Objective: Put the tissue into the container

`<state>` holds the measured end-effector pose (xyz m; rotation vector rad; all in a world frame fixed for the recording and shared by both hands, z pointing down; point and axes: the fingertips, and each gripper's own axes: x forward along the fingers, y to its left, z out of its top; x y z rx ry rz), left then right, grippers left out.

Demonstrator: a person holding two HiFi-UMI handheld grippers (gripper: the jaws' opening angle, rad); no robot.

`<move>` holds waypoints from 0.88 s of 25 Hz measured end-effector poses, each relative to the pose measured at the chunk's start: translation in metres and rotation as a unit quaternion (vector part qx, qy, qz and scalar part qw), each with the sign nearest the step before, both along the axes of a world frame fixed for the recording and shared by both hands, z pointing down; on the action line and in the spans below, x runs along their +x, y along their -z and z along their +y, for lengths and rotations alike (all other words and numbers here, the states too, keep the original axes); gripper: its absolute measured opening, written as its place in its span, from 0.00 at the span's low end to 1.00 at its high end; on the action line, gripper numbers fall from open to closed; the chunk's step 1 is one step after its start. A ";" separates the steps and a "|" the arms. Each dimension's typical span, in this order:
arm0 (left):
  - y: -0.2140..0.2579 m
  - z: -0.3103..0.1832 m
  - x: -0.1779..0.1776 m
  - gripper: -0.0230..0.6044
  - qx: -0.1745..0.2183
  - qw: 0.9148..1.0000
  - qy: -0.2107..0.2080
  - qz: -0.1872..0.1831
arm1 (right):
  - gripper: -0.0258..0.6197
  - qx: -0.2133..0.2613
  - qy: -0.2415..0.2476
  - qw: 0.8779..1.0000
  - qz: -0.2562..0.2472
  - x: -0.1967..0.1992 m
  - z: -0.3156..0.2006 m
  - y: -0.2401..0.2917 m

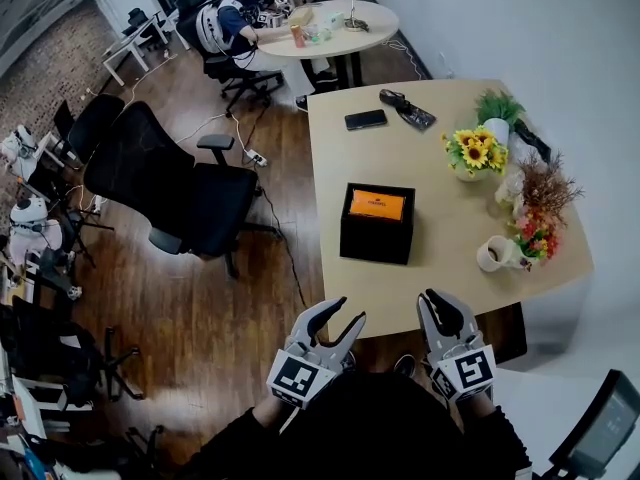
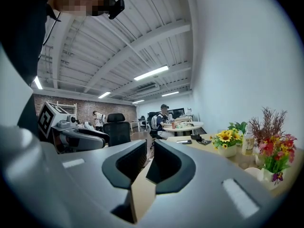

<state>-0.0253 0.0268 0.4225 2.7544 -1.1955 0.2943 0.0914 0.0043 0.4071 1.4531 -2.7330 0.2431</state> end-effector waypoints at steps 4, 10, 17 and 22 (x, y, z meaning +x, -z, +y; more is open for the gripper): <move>-0.004 0.002 0.009 0.27 -0.002 1.000 -0.007 -0.004 | 0.11 -0.001 0.010 1.000 0.007 0.001 0.002 -0.004; -0.007 0.000 0.014 0.27 -0.005 1.000 -0.007 -0.003 | 0.11 -0.004 0.013 1.000 0.005 0.004 0.002 -0.007; -0.013 0.000 0.015 0.27 -0.015 1.000 -0.012 -0.007 | 0.11 -0.007 0.012 1.000 0.004 0.005 0.000 -0.009; -0.012 0.000 0.014 0.27 -0.020 1.000 -0.013 -0.006 | 0.11 -0.007 0.014 1.000 0.005 0.002 0.001 -0.007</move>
